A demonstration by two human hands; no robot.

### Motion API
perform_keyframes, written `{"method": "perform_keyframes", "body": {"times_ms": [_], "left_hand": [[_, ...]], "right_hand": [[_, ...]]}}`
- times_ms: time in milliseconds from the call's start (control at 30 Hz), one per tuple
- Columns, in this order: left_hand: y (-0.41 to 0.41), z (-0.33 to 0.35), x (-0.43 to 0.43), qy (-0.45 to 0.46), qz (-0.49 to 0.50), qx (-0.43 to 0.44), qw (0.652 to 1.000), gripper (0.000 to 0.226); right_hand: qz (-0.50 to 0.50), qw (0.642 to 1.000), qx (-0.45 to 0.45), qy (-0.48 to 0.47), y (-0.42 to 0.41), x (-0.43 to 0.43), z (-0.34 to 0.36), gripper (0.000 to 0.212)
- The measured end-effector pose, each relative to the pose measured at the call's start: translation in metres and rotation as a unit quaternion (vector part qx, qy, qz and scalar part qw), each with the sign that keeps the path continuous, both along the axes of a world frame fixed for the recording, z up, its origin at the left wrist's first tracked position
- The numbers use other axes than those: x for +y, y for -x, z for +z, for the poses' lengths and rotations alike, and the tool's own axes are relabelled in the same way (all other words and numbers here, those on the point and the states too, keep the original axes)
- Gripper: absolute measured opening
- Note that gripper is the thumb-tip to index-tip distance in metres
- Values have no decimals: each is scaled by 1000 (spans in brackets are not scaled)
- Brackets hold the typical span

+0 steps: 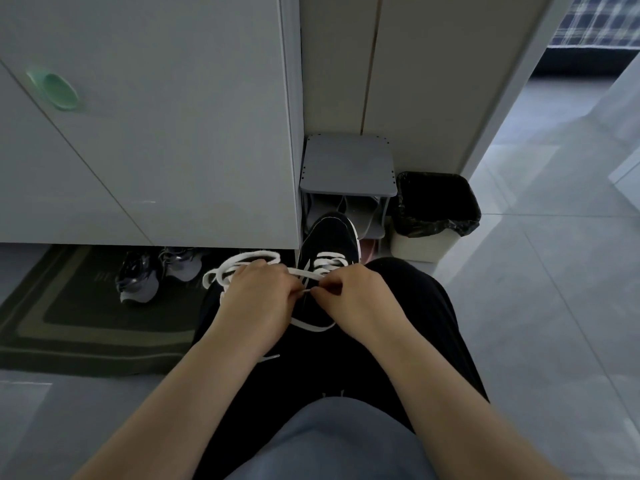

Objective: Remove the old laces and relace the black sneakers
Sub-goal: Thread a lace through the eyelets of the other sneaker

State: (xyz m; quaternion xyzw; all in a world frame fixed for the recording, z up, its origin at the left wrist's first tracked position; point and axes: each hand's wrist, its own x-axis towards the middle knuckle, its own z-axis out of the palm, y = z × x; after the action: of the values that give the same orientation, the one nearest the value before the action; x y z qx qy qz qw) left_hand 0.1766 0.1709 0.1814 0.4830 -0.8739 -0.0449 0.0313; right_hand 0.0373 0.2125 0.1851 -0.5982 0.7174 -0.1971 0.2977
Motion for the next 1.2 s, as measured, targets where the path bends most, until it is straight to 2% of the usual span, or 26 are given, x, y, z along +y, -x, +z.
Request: {"method": "perform_keyframes", "body": {"times_ms": [133,367,433,533,700,1000,1200], "left_hand": [[6,3,-4,-14,-5,-30,999,30],[14,12,-9,6,-51,-140,989,22],[14,14,-12,-20,-62,-151,986,22],[12,13,-16,-82,-91,-109,986,23],[2,11,-5,-69,-52,10,996,28],[4,8,-6,-61,-50,34,996,27],[9,-3,-6,-65,-15,43,997,27]], "right_hand": [[-26,997,-74,3,2,0,-3,17],[-51,987,-152,6,5,1,-8,16],[-54,985,-161,0,5,0,-10,16],[-56,984,-167,-3,7,-1,-11,17],[-67,980,-184,-11,8,-2,-12,21],[-64,980,-190,-7,6,-2,-12,16],[-25,987,-157,-7,9,-2,-15,20]]}}
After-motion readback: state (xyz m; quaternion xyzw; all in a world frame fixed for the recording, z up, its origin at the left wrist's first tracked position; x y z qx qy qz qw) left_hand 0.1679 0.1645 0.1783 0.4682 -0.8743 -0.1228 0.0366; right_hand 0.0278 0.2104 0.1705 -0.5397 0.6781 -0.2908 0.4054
